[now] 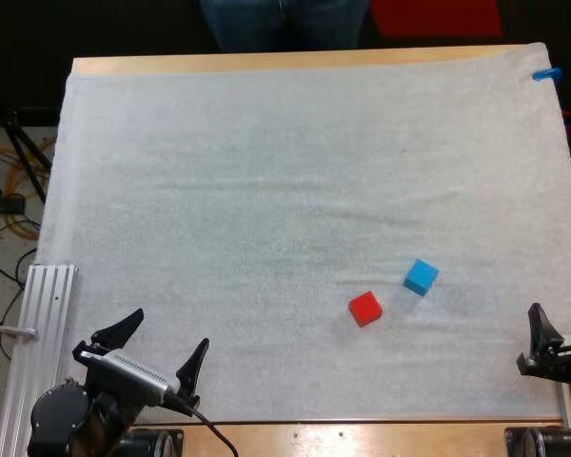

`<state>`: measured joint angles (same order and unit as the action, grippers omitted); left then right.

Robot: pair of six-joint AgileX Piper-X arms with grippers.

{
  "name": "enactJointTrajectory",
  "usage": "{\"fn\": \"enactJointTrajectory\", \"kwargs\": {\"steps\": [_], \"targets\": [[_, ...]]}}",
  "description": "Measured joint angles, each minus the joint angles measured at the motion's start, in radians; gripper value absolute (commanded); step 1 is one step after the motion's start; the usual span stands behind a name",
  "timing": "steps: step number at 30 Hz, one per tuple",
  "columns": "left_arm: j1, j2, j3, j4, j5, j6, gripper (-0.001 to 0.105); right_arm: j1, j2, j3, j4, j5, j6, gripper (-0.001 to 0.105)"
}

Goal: Stack red cube on blue cube

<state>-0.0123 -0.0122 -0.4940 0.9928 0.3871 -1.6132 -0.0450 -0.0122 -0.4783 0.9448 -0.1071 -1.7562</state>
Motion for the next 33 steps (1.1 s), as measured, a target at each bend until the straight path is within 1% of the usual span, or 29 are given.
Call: {"fn": "enactJointTrajectory", "kwargs": {"steps": [18, 22, 24, 26, 28, 31, 33], "targets": [[0.000, 0.000, 0.000, 0.000, 0.000, -0.004, 0.087, 0.000, 0.000, 0.000, 0.005, -0.003, -0.006, 0.069], [0.000, 0.000, -0.002, 0.000, 0.000, -0.036, 0.087, 0.000, 0.018, -0.037, 0.043, -0.046, -0.011, 0.069], [0.000, 0.000, -0.016, 0.002, 0.010, -0.060, 0.087, 0.000, 0.049, -0.067, 0.050, -0.070, -0.011, 0.069], [0.000, 0.015, -0.053, 0.018, 0.047, -0.074, 0.087, 0.000, 0.113, -0.120, 0.079, -0.093, -0.017, 0.069], [-0.003, 0.053, -0.087, 0.029, 0.054, -0.077, 0.087, 0.000, 0.161, -0.155, 0.100, -0.104, -0.018, 0.069], [-0.043, 0.140, -0.131, 0.039, 0.054, -0.075, 0.087, 0.006, 0.248, -0.219, 0.142, -0.141, -0.035, 0.069], [-0.091, 0.190, -0.156, 0.043, 0.054, -0.047, 0.087, 0.018, 0.301, -0.257, 0.159, -0.159, -0.055, 0.069]]}}
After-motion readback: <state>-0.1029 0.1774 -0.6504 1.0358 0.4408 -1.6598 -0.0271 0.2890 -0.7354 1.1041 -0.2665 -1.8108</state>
